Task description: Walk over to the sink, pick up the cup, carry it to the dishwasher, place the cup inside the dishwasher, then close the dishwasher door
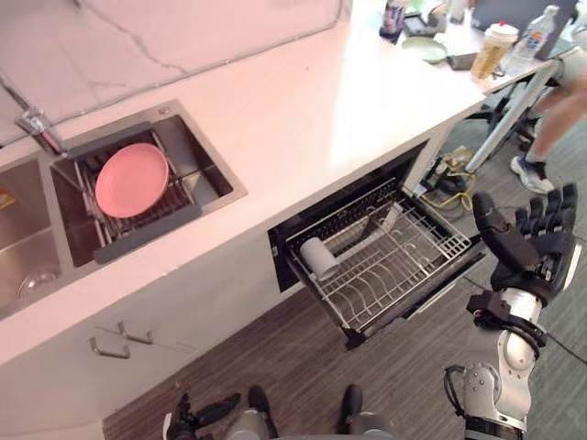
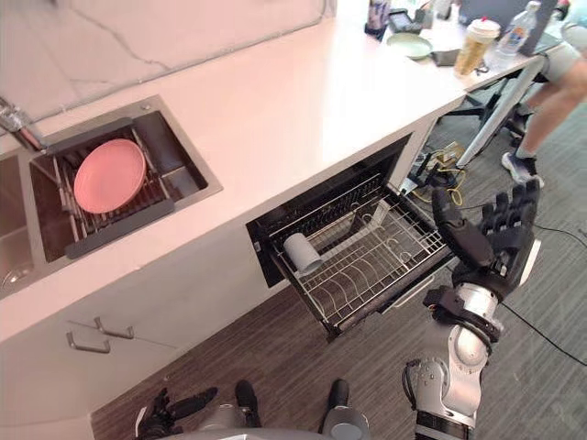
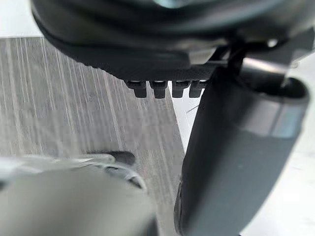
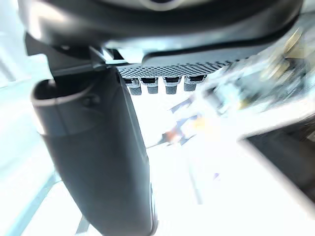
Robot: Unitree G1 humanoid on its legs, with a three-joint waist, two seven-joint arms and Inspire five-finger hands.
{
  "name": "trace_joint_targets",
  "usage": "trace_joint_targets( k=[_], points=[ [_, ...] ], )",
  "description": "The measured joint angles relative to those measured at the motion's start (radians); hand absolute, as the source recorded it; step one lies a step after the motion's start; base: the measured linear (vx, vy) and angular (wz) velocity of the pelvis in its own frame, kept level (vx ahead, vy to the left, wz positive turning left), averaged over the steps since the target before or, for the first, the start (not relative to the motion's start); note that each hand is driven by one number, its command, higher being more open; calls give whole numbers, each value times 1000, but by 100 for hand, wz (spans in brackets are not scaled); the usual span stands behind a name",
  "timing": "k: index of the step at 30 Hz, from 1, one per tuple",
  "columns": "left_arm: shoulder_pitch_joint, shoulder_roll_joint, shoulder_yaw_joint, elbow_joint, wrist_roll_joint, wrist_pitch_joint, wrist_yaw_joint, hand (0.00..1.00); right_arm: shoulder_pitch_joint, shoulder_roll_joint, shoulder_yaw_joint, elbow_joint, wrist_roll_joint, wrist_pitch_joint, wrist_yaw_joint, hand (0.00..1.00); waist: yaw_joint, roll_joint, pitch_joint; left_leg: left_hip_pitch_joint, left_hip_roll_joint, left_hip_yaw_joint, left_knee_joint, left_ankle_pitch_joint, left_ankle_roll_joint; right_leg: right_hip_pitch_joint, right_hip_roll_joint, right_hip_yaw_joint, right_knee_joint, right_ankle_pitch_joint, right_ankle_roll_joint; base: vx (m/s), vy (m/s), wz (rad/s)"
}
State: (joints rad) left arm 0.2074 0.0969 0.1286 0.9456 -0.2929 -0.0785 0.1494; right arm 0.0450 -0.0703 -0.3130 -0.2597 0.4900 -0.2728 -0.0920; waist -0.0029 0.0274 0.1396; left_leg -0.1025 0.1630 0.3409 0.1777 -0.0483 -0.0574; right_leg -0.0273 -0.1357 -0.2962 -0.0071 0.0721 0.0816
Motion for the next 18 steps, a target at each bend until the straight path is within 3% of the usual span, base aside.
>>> trace_joint_targets(
  k=[2,4,7,9,13,15,17,18],
  points=[
    [3,1,0,1,-19,18,-18,100,-44,-27,51,-28,22,-31,77,100,0,1,-7,19,-9,10,-43,13,-1,0,-4,6,-4,0,0,-26,1,-5],
    [3,2,2,1,-23,48,-28,100,-72,-66,98,-91,42,-47,156,100,-1,0,-31,45,-37,10,-164,65,3,5,-16,-33,-24,5,4,-43,-2,38],
    [0,5,2,2,-19,61,-37,100,-75,-103,82,-127,79,-52,187,100,-27,0,-41,54,-30,51,-197,97,1,50,-38,-137,-32,-1,16,55,15,106],
    [2,2,-2,4,11,67,-51,100,-76,-113,58,-111,134,-28,198,100,-18,-3,-58,63,-63,21,-237,140,15,70,-65,-187,-24,-11,38,58,113,78],
    [1,11,-22,27,19,68,-79,100,-71,-96,76,-20,200,30,226,100,4,-12,-62,78,-123,-9,-255,132,43,76,-133,-216,37,-39,77,52,155,35],
    [-4,18,-22,45,20,65,-94,100,-58,-85,84,33,242,50,221,100,7,-30,-52,77,-168,-34,-197,86,72,65,-213,-236,168,-104,101,92,171,44],
    [-4,18,-31,53,22,61,-99,100,-53,-77,88,60,253,65,218,100,14,-29,-54,79,-199,-41,-184,57,96,25,-279,-239,300,-131,62,74,181,27],
    [0,25,-50,52,21,56,-103,100,-52,-76,93,73,252,74,213,100,17,-31,-53,82,-208,-47,-189,52,104,-19,-308,-217,402,-133,-19,73,160,22]
  ],
)
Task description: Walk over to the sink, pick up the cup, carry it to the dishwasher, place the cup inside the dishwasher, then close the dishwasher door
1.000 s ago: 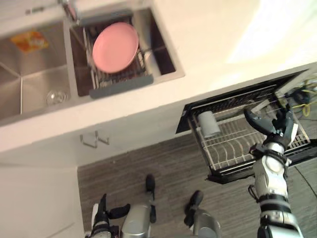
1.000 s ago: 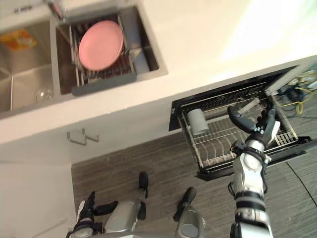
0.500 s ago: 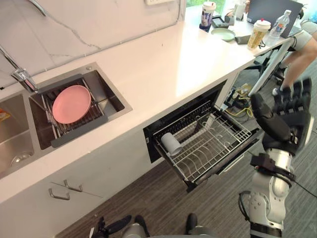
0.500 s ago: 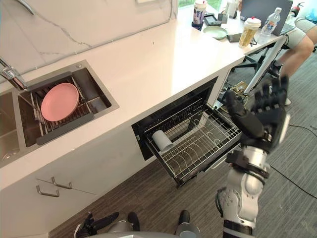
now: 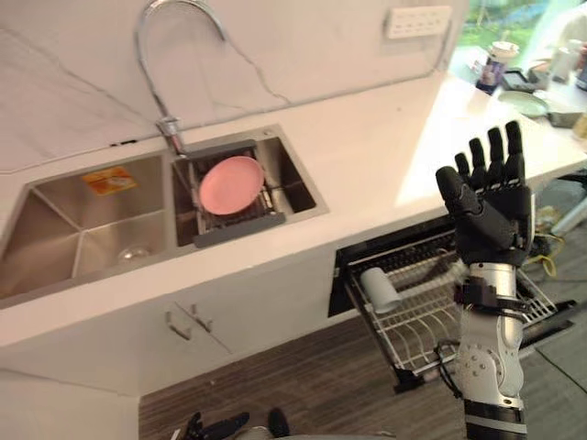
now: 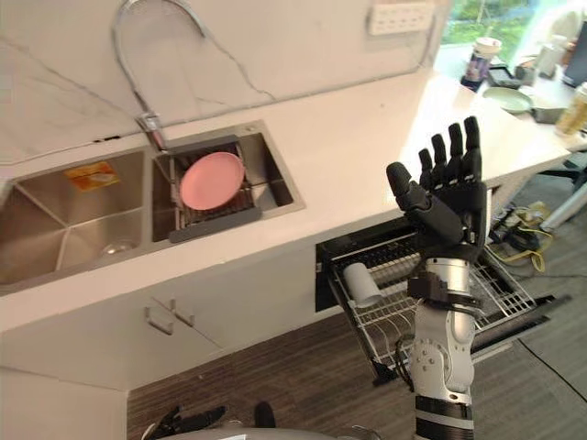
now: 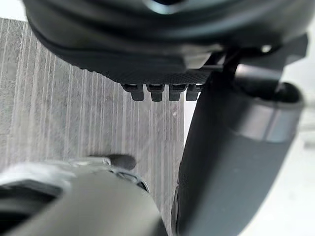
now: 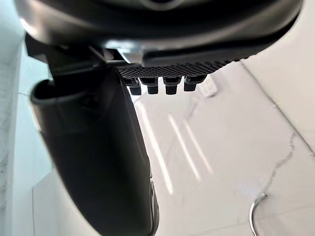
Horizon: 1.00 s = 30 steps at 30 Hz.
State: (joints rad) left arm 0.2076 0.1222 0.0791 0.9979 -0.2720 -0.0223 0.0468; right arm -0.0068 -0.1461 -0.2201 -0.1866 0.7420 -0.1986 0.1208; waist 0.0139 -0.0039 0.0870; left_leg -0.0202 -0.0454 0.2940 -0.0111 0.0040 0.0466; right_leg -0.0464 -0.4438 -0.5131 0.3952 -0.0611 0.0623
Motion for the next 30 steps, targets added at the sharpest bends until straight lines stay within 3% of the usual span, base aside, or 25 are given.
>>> trace_joint_targets(
  k=[1,2,3,4,6,7,9,10,11,13,14,19,20,26,30],
  points=[
    [4,14,-18,-5,-3,-3,-6,100,10,3,5,7,-1,8,-6,100,-4,-10,6,14,-7,-18,-8,-4,7,-37,-4,75,86,15,-72,86,146,31],
    [7,21,-23,-10,-3,-3,-9,100,21,5,6,7,-2,10,-7,100,-7,-20,9,21,-11,-35,-7,-6,13,-57,-3,133,131,29,-84,138,97,70],
    [5,43,-41,-14,-2,-2,-10,100,48,14,3,7,-2,12,-9,100,-28,-37,6,26,-14,-88,-4,-5,31,-91,25,237,218,25,-56,162,12,115],
    [-4,57,-47,-19,5,8,-13,100,80,19,-5,6,-2,13,-9,100,-51,-46,6,18,-5,-157,-3,-3,36,-108,98,285,260,-43,-16,171,-27,126],
    [-24,68,-49,-20,35,41,-16,100,101,21,-34,6,-2,17,-5,100,-57,-58,10,16,3,-223,3,-3,40,-159,202,301,265,-127,-26,161,-59,104],
    [-39,73,-52,-18,46,63,-19,100,102,22,-67,7,0,17,4,100,-57,-57,18,15,2,-258,18,-13,42,-207,255,324,247,-141,-14,148,-54,93],
    [-42,85,-68,-14,58,78,-33,100,122,24,-118,6,3,13,15,100,-60,-67,16,11,-20,-295,49,-31,30,-232,287,350,150,-119,-22,140,-61,100],
    [-40,93,-67,-14,60,86,-40,100,137,24,-136,6,1,0,16,100,-60,-93,-1,23,-52,-321,56,-45,27,-222,276,354,68,-44,-26,171,-90,90],
    [-35,94,-65,-15,65,87,-41,100,144,23,-140,5,1,-9,16,100,-61,-102,-12,25,-64,-330,60,-55,25,-205,270,348,17,-31,-23,237,-143,47],
    [-20,69,-63,-18,100,85,-47,100,138,22,-144,4,1,-43,11,100,-52,-54,-28,10,-1,-251,74,-93,-2,-149,306,309,-101,-13,-25,240,-133,20],
    [-15,64,-56,-21,111,78,-47,100,129,23,-145,4,1,-47,3,100,-48,-39,-31,16,8,-248,68,-89,-7,-139,316,306,-118,-8,-27,211,-64,9],
    [-12,57,-37,-22,127,76,-40,100,118,32,-147,-11,-1,-47,-41,100,-42,-38,-28,67,25,-199,47,-90,-13,-70,338,305,-179,1,-27,165,-4,-4],
    [1,29,-32,-17,175,45,-27,100,154,74,-146,-60,-20,-2,59,100,-53,-8,-27,87,22,-151,10,-94,-11,-17,356,340,-313,68,-8,0,0,0],
    [3,30,-29,-16,171,46,-27,100,154,74,-138,-58,-16,-1,59,100,-55,-8,-26,84,22,-167,10,-91,-13,-6,355,320,-324,68,-7,0,0,8],
    [9,17,16,-9,69,83,-14,100,154,74,-91,-55,61,23,58,100,-42,-9,-27,84,28,-192,9,-89,-18,31,360,280,-375,78,-5,20,-7,23]
  ],
)
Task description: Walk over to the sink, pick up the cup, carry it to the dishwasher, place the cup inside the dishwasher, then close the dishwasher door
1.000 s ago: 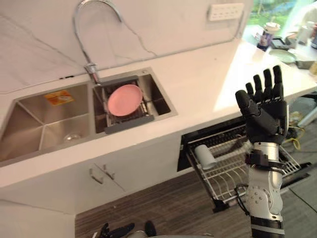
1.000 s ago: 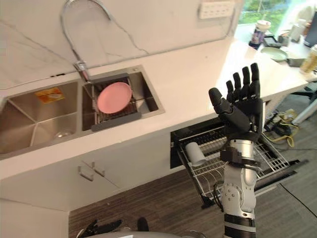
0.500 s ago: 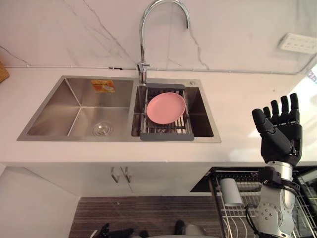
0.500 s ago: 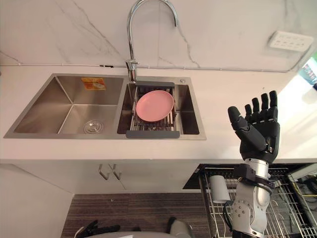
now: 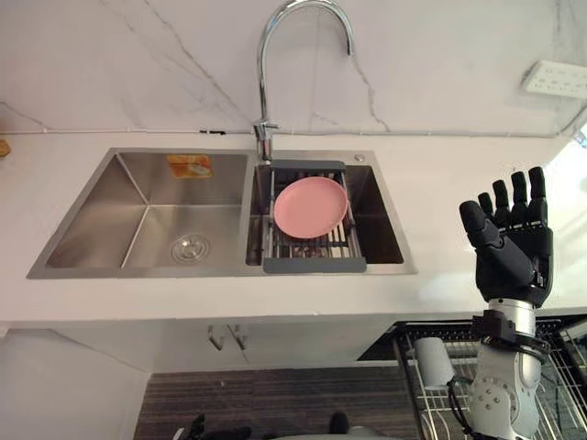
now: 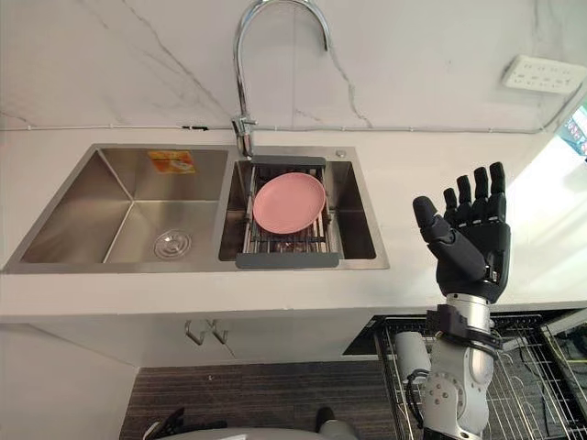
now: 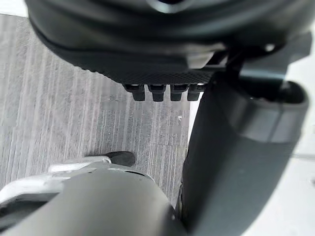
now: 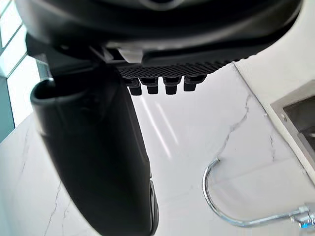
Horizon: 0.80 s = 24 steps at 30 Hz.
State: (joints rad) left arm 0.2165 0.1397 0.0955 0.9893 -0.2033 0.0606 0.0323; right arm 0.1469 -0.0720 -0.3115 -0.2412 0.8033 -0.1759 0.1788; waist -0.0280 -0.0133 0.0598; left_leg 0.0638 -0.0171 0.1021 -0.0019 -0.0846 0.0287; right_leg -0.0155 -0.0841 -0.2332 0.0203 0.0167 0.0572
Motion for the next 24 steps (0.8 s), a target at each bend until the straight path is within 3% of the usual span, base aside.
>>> trace_joint_targets(
  k=[4,9,11,16,24],
  points=[
    [9,-19,69,11,-170,56,18,100,-50,-1,13,60,39,61,-40,100,42,-6,-4,-1,15,-6,3,-5,-32,22,12,-36,-42,11,-4,46,-38,12],
    [21,-24,104,39,-288,94,37,100,-106,-31,14,125,-13,149,-82,100,50,-11,-7,10,39,34,14,-26,-89,31,31,-48,-58,19,-14,28,-56,-16],
    [19,-23,100,39,-287,95,47,100,-108,-94,15,166,-153,176,-83,100,38,-11,-13,12,42,71,15,-26,-114,34,30,-53,-58,20,-14,10,-19,-8],
    [12,-22,95,39,-275,95,52,100,-189,-251,64,323,-477,197,-82,100,31,-12,-19,15,42,82,10,-25,-115,39,30,-66,-60,20,-14,-12,-1,3],
    [3,-22,95,37,-243,103,52,100,-342,-353,170,475,-746,211,-21,100,37,-12,-22,12,39,51,-12,1,-109,57,33,-109,-95,37,-23,-47,-15,13]
  ],
)
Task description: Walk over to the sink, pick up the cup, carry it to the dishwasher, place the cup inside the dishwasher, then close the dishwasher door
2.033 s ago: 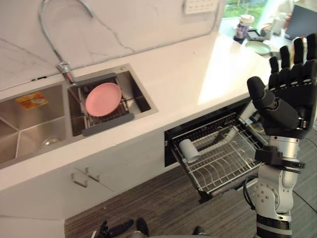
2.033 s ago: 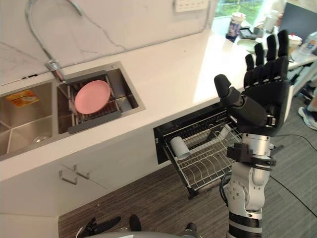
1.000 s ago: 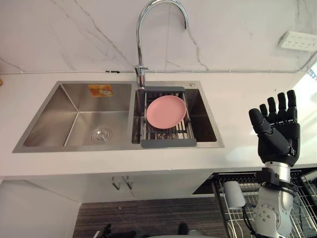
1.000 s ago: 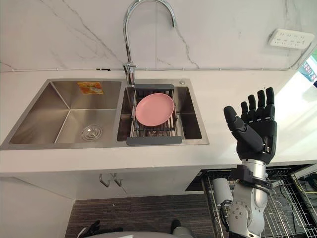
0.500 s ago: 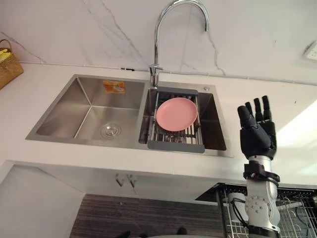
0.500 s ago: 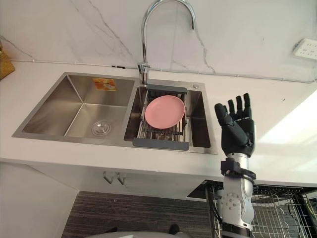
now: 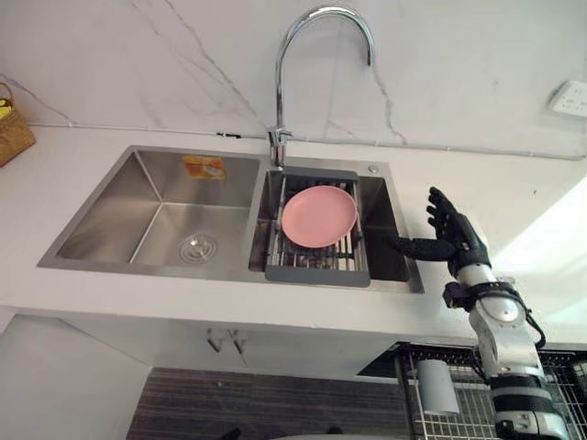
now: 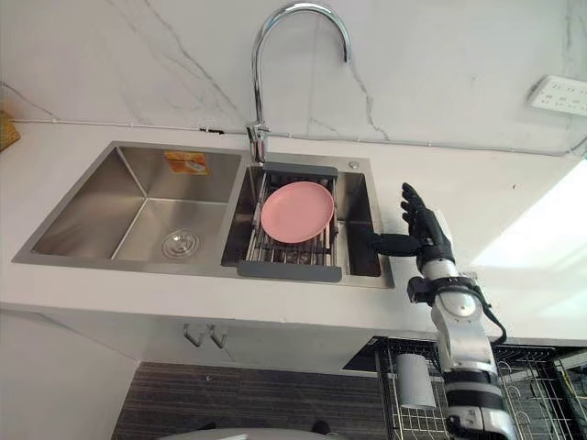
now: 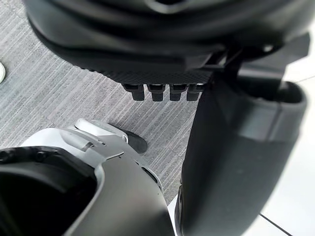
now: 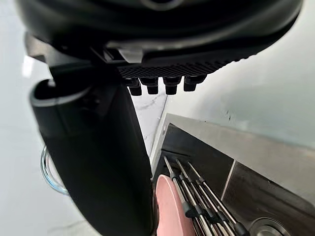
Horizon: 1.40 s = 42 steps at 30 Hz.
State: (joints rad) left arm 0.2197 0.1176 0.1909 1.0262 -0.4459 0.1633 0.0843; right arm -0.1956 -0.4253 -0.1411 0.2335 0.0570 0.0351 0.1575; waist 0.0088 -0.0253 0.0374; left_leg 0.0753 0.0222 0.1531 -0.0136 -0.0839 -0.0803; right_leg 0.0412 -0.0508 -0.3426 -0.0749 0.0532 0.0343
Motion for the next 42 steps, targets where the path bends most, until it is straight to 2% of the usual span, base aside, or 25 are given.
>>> trace_joint_targets(
  k=[6,14,20,27,32,42],
  points=[
    [0,-2,8,-5,19,5,-3,100,-41,-6,80,37,-88,0,9,100,1,0,0,0,-2,-3,-12,15,11,0,1,-4,-9,14,-3,-51,0,2],
    [-4,-2,9,-11,67,6,-10,100,-86,-2,131,74,-129,-1,-9,100,4,0,2,2,-5,-11,-36,46,49,-3,2,-18,-15,19,-7,-68,4,4],
    [-4,-2,19,-13,77,10,-19,100,-119,9,150,105,-212,-16,-38,100,7,0,4,2,-5,-16,-48,57,51,-6,2,-22,-15,21,-9,-20,6,2],
    [-4,0,23,-17,94,17,-23,100,-174,9,189,119,-379,-49,-121,100,6,-3,13,2,-5,-19,-50,57,51,-6,2,-27,-14,22,-10,0,0,0],
    [-4,0,41,-28,93,27,-28,100,-212,6,251,119,-516,-86,-127,100,13,-14,25,2,-5,-23,-49,57,51,-4,2,-32,-15,22,-9,-1,3,1],
    [-6,0,40,-42,93,34,-31,100,-311,-13,386,195,-601,-107,-102,100,33,-20,29,1,-7,-35,-50,57,50,-1,0,-45,-14,22,-9,3,11,3]
  ],
)
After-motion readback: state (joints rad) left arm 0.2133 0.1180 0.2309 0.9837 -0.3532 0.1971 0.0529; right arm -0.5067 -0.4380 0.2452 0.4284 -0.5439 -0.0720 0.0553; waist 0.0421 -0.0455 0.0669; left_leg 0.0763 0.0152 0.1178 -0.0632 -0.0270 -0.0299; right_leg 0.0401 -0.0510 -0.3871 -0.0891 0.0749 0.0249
